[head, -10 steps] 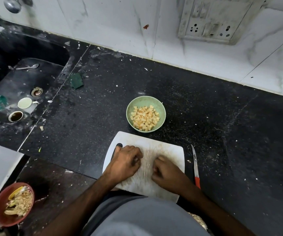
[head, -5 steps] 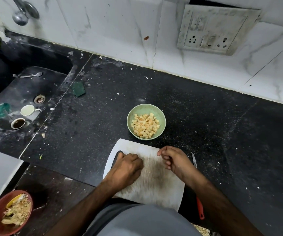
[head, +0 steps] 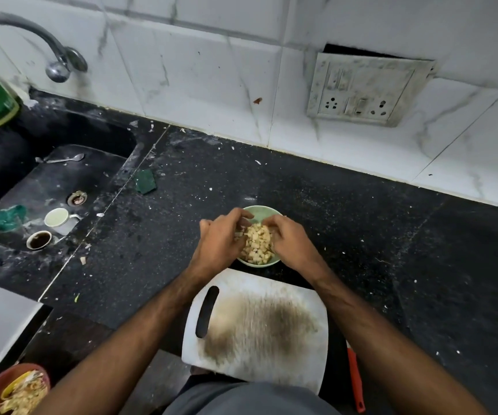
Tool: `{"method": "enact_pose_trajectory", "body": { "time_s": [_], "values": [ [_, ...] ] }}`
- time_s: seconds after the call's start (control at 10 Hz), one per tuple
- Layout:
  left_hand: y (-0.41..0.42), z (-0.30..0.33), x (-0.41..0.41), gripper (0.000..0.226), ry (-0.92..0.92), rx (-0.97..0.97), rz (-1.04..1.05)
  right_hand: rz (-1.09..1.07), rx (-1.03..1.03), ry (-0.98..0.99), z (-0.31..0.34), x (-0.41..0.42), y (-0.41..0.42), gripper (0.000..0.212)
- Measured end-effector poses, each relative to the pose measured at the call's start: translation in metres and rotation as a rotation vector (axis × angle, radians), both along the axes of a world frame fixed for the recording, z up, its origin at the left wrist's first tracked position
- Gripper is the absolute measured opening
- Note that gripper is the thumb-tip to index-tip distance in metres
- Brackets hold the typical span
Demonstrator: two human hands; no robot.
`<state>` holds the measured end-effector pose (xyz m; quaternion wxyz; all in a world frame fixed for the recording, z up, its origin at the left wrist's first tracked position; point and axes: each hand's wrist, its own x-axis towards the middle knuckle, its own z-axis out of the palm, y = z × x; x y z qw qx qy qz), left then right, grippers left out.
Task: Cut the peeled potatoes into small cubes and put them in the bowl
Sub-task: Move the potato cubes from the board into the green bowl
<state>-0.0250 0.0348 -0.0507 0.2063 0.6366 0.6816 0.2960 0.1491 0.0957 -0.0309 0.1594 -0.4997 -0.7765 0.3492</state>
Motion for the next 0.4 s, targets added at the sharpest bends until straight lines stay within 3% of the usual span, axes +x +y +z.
{"method": "enact_pose_trajectory", "body": {
  "time_s": [0.1, 0.2, 0.3, 0.4],
  "values": [
    [-0.001, -0.005, -0.010, 0.042, -0.021, 0.030, 0.029, -0.109, 0.028, 0.198, 0.007, 0.011, 0.007, 0.036],
    [-0.002, -0.004, -0.010, 0.035, 0.033, 0.055, -0.003, -0.064, 0.045, 0.183, 0.016, 0.017, 0.012, 0.027],
    [0.003, 0.000, -0.008, 0.033, 0.214, 0.102, -0.113, -0.009, 0.095, 0.062, 0.015, 0.022, 0.015, 0.025],
    [0.014, 0.011, -0.005, 0.052, 0.463, 0.180, -0.167, 0.027, 0.243, -0.069, 0.029, 0.025, 0.011, 0.038]
  ]
}}
